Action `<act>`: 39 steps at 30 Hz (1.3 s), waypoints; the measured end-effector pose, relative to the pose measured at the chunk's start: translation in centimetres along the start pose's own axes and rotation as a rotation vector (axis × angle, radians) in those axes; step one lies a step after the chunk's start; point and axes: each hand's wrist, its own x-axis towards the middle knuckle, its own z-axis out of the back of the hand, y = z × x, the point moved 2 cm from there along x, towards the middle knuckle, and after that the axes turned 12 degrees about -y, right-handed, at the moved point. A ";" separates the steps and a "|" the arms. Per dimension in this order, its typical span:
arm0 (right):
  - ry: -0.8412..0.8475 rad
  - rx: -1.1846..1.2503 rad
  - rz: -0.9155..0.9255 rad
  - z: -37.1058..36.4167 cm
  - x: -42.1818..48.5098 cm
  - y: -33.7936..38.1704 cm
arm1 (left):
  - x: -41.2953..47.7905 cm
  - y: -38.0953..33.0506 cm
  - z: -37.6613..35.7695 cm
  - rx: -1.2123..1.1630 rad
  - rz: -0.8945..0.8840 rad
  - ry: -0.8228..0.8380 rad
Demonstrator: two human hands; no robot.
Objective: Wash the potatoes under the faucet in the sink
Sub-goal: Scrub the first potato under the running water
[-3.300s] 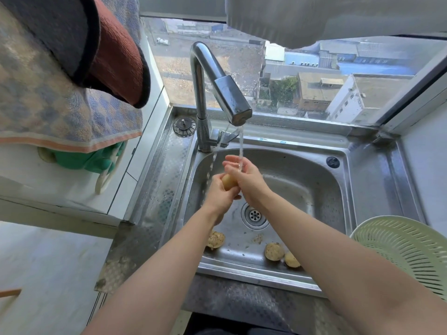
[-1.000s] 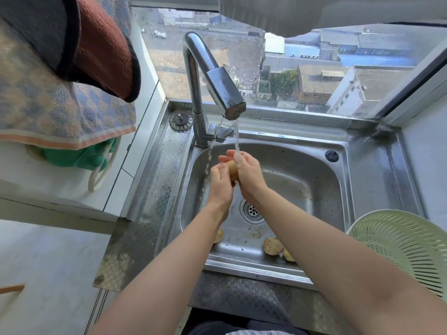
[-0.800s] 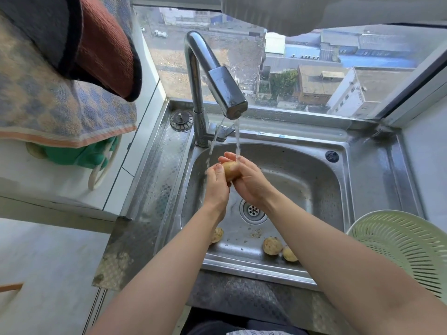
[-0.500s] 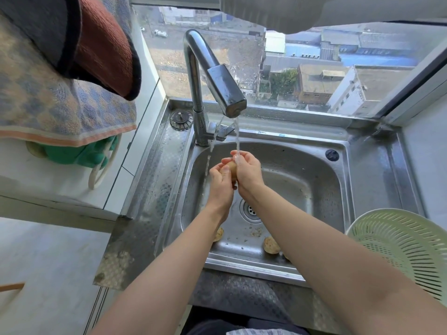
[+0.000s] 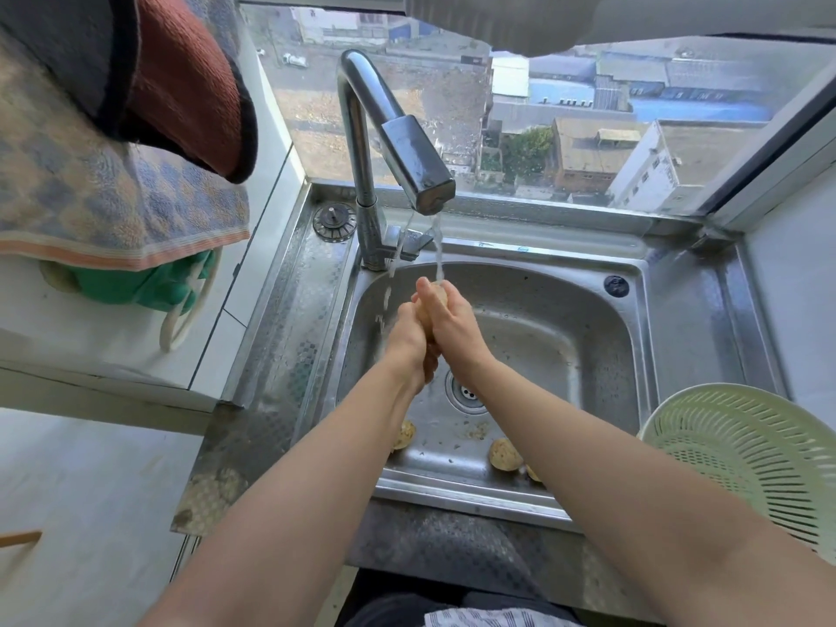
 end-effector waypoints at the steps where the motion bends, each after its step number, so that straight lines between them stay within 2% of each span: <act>1: 0.016 0.004 0.008 0.0 -0.1 0.0 | 0.1 -0.2 0.2 0.045 0.023 0.006; 4: 0.026 -0.038 0.030 0.2 -0.2 0.0 | 0.5 -0.4 0.9 0.117 -0.053 0.021; 7: -0.264 -0.012 -0.098 -0.2 0.9 0.9 | -0.4 0.1 -0.5 0.108 -0.236 0.077; 9: -0.303 0.017 -0.111 -0.5 1.5 1.2 | -1.1 0.5 -1.2 0.080 -0.260 0.032; 10: -0.242 0.029 -0.103 -0.5 1.5 1.2 | -1.0 0.5 -1.2 0.060 -0.235 -0.001; 13: 0.098 0.053 -0.025 0.1 0.6 0.7 | 0.1 -0.1 -0.2 -0.033 -0.101 -0.068; 15: 0.156 0.034 -0.014 0.3 0.6 0.2 | 0.3 0.0 0.0 -0.005 -0.077 -0.036; 18: -0.049 0.067 -0.132 -0.3 1.5 -0.1 | 0.1 0.5 -0.4 0.040 -0.123 -0.014; 20: -0.174 0.074 -0.191 -0.7 2.0 0.0 | 0.3 0.5 -0.8 0.048 -0.251 -0.062; 23: -0.194 0.098 -0.178 -0.5 2.0 0.1 | 0.5 -0.2 -0.8 0.147 -0.443 -0.149; 26: 0.023 0.238 -0.148 0.6 1.6 -0.1 | 1.8 -0.5 -0.3 0.054 -0.281 -0.232; 29: 0.189 0.237 -0.164 1.1 1.0 -0.3 | 2.0 -0.3 0.2 0.010 -0.161 -0.171; 33: -0.113 0.081 -0.189 0.7 1.4 0.2 | 0.7 0.6 -0.4 0.020 -0.141 -0.084; 34: -0.137 0.086 -0.227 0.7 1.7 0.3 | 0.5 0.8 -0.4 -0.003 -0.106 -0.071; 37: -0.028 0.196 -0.283 0.9 1.9 0.1 | 0.7 0.9 0.1 -0.106 0.084 0.001; 39: 0.103 0.164 -0.224 0.8 1.4 -0.6 | 0.9 0.9 0.5 -0.152 0.144 0.064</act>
